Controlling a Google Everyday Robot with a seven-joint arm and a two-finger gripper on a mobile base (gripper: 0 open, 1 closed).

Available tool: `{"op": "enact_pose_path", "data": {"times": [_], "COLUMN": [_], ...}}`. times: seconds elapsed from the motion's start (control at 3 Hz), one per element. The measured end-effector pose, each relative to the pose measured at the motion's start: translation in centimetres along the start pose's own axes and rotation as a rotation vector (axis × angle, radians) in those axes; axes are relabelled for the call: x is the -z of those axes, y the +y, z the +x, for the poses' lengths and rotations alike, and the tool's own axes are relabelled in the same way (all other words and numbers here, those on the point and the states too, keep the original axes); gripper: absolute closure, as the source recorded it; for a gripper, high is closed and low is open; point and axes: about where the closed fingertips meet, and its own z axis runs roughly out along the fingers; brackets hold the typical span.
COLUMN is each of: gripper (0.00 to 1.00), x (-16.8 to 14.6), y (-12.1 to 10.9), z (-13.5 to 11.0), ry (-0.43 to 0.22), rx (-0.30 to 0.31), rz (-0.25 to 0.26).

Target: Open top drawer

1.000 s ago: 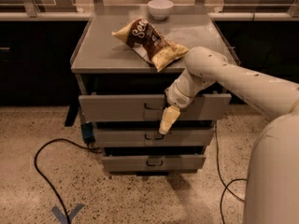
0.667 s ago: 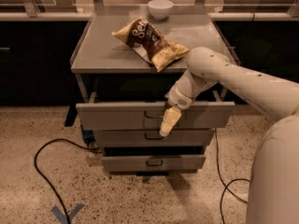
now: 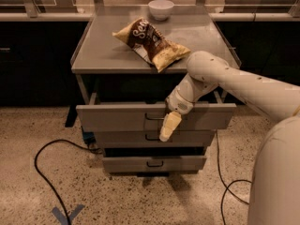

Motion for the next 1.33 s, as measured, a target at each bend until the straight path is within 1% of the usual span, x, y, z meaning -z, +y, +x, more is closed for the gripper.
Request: {"op": "enact_pose_path", "data": {"times": [0.33, 0.67, 1.0, 1.33], "gripper": [0.0, 0.0, 0.0, 0.0], "x": [0.5, 1.4, 1.2, 1.4], "y": [0.1, 3.8, 4.0, 5.7], "z": [-0.2, 0.7, 0.7, 1.0], "ry": [-0.001, -0.009, -0.009, -0.006], "rx": [0.001, 0.009, 0.009, 0.01], "rz": [0.0, -0.021, -0.025, -0.034]}}
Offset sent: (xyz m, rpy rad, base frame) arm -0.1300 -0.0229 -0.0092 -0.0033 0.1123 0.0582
